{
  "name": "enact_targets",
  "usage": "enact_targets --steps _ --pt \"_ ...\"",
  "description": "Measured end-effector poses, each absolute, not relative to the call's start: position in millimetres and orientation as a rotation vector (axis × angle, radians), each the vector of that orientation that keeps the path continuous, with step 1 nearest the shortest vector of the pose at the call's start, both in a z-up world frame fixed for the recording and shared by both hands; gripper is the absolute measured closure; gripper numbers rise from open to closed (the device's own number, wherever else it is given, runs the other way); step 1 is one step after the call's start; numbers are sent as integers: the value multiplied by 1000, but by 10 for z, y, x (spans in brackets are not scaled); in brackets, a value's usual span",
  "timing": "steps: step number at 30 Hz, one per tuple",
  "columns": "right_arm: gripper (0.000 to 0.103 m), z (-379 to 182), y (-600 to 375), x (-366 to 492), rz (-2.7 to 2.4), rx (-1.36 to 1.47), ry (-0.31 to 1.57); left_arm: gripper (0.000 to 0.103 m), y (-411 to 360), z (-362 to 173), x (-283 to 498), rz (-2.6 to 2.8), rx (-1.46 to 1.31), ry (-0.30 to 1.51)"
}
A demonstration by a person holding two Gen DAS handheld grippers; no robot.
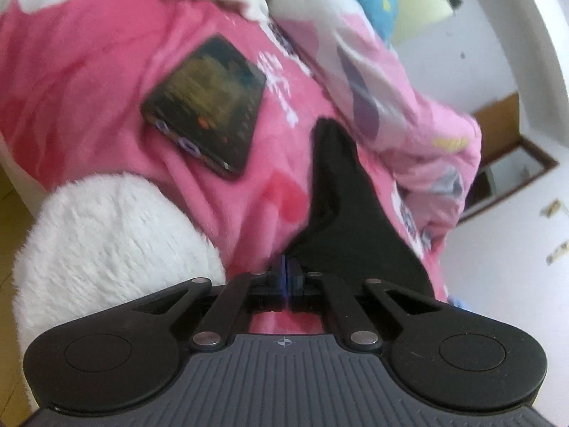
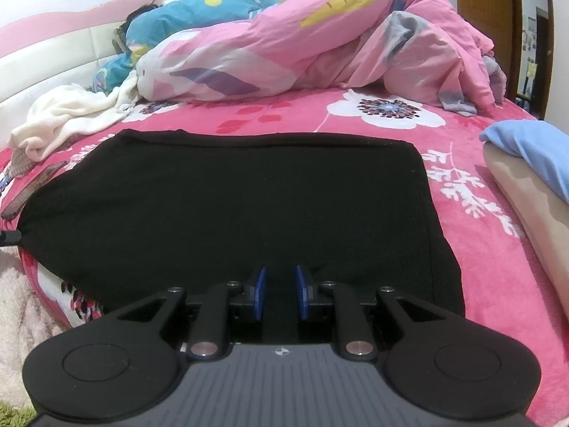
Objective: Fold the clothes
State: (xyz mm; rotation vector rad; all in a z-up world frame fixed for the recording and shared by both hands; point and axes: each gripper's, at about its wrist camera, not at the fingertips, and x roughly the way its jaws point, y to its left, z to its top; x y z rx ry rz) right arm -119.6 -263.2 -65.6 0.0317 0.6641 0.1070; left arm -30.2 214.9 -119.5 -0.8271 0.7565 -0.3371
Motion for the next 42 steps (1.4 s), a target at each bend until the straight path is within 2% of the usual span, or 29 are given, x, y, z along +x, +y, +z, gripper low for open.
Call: enact_targets --steps 6,12,15,17,19,20,22,23,24,28,32,33,34,42 --pt "81 -667 -2638 -1197 108 34 659 103 2345 -1119 -358 -250 -853 722" --pt "81 -670 -2641 -1184 110 34 658 102 1886 -671 -369 -321 -523 633" --pt "80 -670 -2629 -1182 106 30 659 95 1484 -577 -307 -414 -350 615" --pt "80 -669 -2620 -1182 105 25 659 93 1316 -661 -164 -392 -274 678" --pt "80 -671 -2623 -1182 106 26 658 95 1393 -826 5 -307 -322 762" --pt "80 -673 -2629 -1184 107 30 657 99 1534 -887 27 -295 -410 780" --pt "80 -674 -2637 -1190 110 33 656 98 1821 -936 31 -276 -591 776" --pt "80 -660 -2631 -1186 111 24 660 90 1915 -903 -29 -225 -592 745" --pt "80 -645 -2623 -1182 112 14 664 88 1984 -860 -83 -179 -571 716" --pt "79 -523 -2485 -1168 111 -76 665 85 2208 -784 -282 -124 -602 679" --pt "75 -308 -1988 -1225 265 -268 558 79 2241 -739 -470 -131 -606 663" --pt "68 -266 -1824 -1246 324 -309 529 79 2227 -740 -494 -141 -605 665" --pt "66 -224 -1659 -1267 382 -350 499 78 2189 -745 -517 -150 -597 668" --pt "66 -531 -468 -1176 747 -683 414 78 1989 -762 -659 -177 -509 675"
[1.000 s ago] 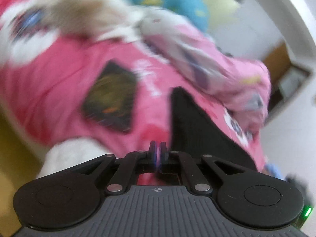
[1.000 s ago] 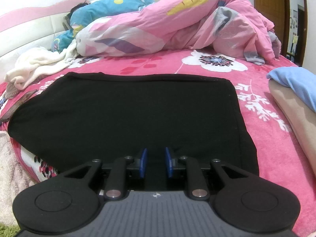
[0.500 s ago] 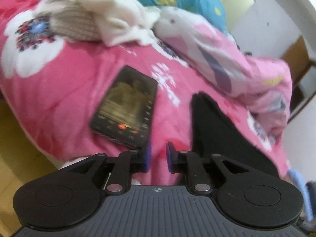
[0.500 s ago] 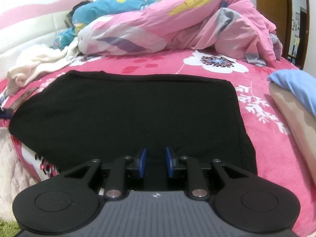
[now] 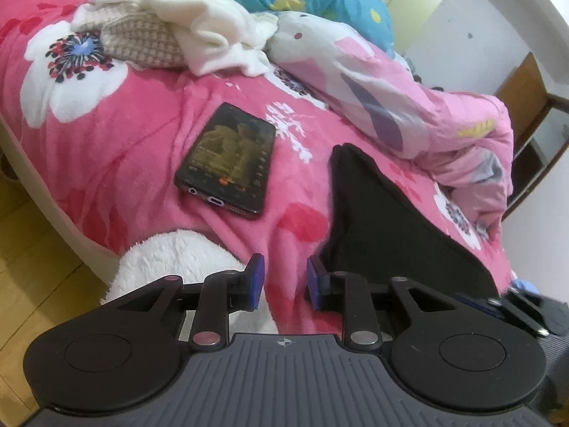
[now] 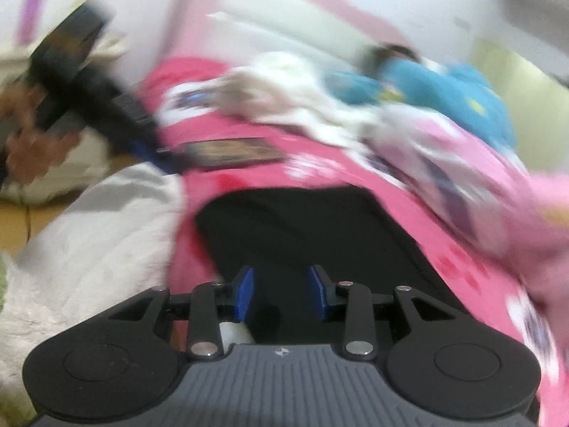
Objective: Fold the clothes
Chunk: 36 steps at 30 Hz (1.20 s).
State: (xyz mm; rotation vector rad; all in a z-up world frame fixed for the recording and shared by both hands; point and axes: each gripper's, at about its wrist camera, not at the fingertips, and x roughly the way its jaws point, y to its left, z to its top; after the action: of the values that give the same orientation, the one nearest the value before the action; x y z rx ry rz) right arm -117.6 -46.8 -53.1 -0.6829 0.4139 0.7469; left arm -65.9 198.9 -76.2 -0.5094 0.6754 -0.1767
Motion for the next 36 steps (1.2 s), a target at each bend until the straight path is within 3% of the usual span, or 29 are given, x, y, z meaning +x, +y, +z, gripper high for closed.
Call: enact_targets --steps 9,13,16,26,33,34,36 --pt "70 -961 98 -1096 857 -1003 346 72 1936 -783 -682 -194 -381 675" --pt "85 -1042 201 -1020 834 -1060 329 70 1885 -794 -689 -212 -322 662" --pt "97 -948 191 -942 821 -991 364 70 1836 -800 -695 -261 -279 646" --pt "98 -440 -156 -443 795 -489 559 70 1525 -789 -659 -440 -135 578" --pt "98 -407 -198 -420 806 -441 580 70 1428 -773 -613 -467 -164 548" --pt "98 -410 -196 -434 813 -441 582 74 1437 -774 -603 -461 -177 549" --pt "98 -424 -177 -456 819 -447 579 93 1451 -779 -582 -443 -194 553"
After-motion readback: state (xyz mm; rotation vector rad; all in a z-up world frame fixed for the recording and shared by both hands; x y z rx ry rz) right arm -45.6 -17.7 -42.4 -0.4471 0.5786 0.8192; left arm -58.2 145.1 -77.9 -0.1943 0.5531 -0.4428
